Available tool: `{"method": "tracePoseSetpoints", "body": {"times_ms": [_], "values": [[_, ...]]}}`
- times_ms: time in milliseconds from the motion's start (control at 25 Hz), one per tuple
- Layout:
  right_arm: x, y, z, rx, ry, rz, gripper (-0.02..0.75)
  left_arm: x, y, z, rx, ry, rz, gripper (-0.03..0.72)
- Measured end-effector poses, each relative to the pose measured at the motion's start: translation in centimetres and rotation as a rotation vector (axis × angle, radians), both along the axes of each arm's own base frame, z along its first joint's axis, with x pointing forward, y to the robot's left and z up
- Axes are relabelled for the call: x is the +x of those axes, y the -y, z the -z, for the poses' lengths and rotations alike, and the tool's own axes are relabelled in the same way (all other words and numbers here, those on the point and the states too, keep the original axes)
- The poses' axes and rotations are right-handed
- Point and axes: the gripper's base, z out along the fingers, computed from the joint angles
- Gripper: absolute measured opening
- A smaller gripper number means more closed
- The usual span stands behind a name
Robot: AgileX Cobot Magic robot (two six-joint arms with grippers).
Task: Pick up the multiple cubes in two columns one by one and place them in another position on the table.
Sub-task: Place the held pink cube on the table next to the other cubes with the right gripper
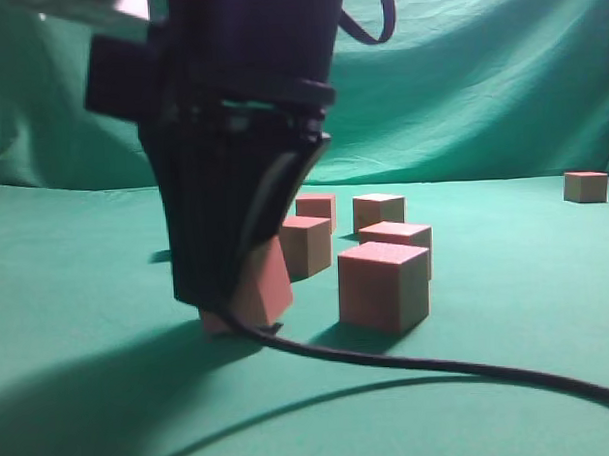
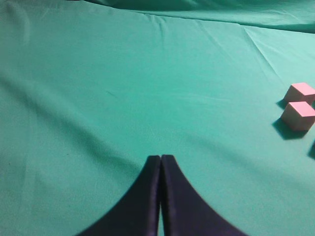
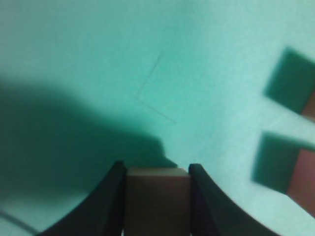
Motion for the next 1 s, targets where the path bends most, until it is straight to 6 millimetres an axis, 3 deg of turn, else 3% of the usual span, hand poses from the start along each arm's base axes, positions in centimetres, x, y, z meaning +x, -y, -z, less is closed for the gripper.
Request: {"method": "tracePoseSetpoints", "body": {"times_ms": [600, 840, 880, 1000], "values": [[0.3, -0.6, 0.0, -0.006, -0.016, 0.006, 0.265, 0.0, 0.0, 0.0, 0.0, 0.0, 0.0, 0.0], [0.9, -1.9, -2.5, -0.003, -0.037, 0.006, 0.566, 0.0, 0.0, 0.0, 0.0, 0.0, 0.0, 0.0], [1.1, -2.1, -3.2, -0.004, -0.04, 0.007, 0.596, 0.0, 0.0, 0.0, 0.0, 0.0, 0.0, 0.0], [1.4, -2.7, -5.6, -0.012, -0.048, 0.014, 0.588, 0.0, 0.0, 0.0, 0.0, 0.0, 0.0, 0.0]]}}
